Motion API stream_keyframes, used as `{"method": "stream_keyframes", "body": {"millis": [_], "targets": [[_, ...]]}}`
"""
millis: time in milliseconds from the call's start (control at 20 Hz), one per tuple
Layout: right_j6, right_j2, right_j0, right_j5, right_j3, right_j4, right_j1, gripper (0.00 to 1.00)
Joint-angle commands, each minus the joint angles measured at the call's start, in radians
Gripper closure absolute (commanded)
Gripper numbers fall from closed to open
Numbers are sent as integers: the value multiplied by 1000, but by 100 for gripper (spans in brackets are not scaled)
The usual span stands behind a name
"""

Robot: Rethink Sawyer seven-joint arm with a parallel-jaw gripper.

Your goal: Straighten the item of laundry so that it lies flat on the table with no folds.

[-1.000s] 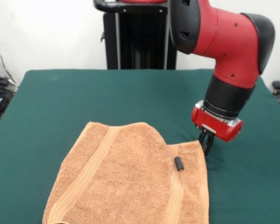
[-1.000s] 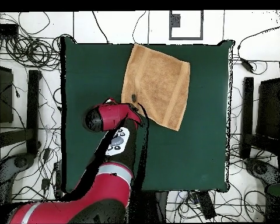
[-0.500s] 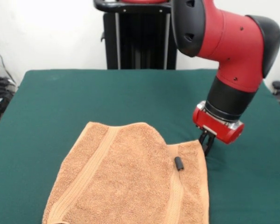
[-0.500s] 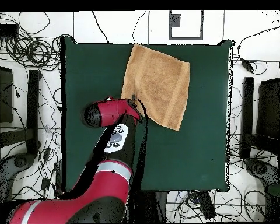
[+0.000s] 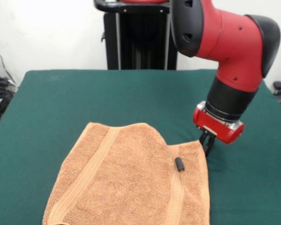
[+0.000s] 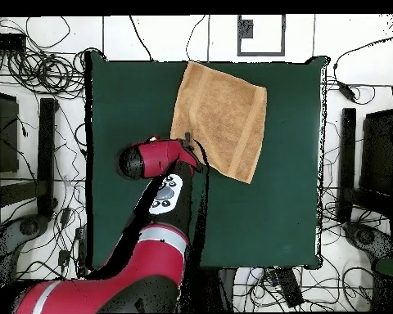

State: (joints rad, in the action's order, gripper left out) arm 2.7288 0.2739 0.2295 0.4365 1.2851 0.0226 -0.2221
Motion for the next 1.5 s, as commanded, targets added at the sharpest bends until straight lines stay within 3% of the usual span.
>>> {"method": "stream_keyframes", "body": {"millis": [50,550,900,1300,1500], "targets": [[85,-52,-71,-260,102,54,116,100],[160,12,27,-260,157,-1,109,100],[138,-80,-9,-247,234,-31,55,100],[240,-88,64,-224,289,-158,50,100],[236,-138,55,-238,332,-211,32,100]]}}
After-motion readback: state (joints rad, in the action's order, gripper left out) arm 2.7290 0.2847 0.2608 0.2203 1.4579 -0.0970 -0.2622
